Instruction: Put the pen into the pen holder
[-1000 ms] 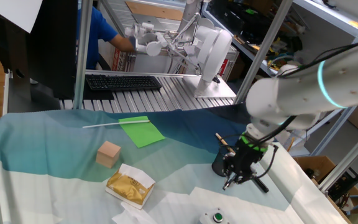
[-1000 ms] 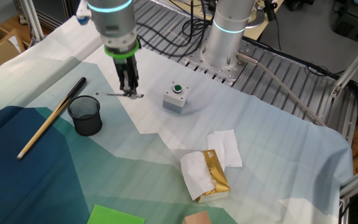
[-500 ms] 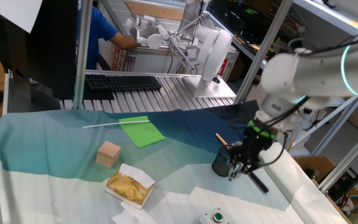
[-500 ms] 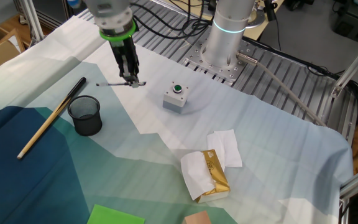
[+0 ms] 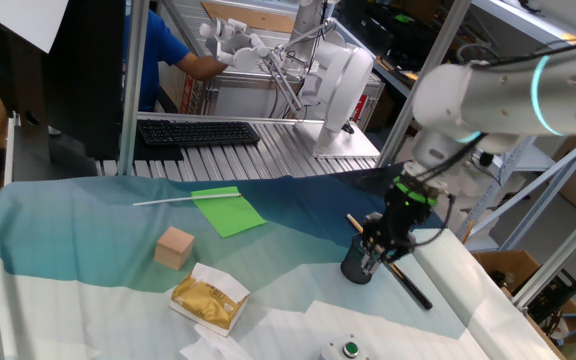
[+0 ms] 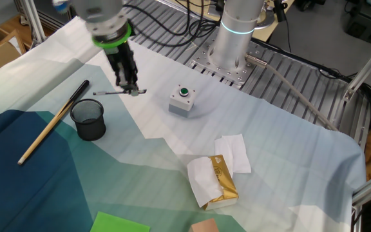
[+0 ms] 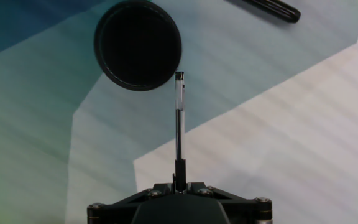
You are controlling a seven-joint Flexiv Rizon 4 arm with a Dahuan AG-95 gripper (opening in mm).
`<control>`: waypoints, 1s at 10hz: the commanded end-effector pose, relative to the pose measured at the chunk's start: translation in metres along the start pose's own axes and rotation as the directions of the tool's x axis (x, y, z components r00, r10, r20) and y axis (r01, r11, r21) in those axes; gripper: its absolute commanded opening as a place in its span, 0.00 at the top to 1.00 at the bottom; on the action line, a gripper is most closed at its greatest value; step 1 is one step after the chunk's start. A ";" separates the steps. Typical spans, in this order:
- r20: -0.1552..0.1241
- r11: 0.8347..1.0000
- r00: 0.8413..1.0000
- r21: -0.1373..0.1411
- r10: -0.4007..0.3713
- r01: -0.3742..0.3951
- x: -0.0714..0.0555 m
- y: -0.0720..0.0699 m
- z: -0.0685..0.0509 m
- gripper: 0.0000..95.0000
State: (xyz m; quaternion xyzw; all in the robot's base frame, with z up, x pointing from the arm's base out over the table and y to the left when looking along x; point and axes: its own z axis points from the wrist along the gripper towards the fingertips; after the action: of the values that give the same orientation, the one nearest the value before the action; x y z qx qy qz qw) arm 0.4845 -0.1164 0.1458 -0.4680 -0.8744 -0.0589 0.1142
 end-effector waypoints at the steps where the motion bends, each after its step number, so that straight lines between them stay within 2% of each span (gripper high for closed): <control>1: -0.039 1.000 0.999 0.021 -0.003 0.004 -0.014 0.012 -0.003 1.00; 4: -0.057 1.000 0.998 0.020 -0.002 0.004 -0.029 0.015 0.000 1.00; 8: -0.117 1.000 0.993 0.030 0.002 0.002 -0.030 0.016 0.000 1.00; 10: -0.138 0.999 0.990 0.037 0.011 -0.006 -0.031 0.017 -0.001 1.00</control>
State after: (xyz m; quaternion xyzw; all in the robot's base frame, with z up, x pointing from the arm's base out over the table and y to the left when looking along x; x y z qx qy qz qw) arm 0.5177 -0.1329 0.1386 -0.4639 -0.8628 -0.0754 0.1862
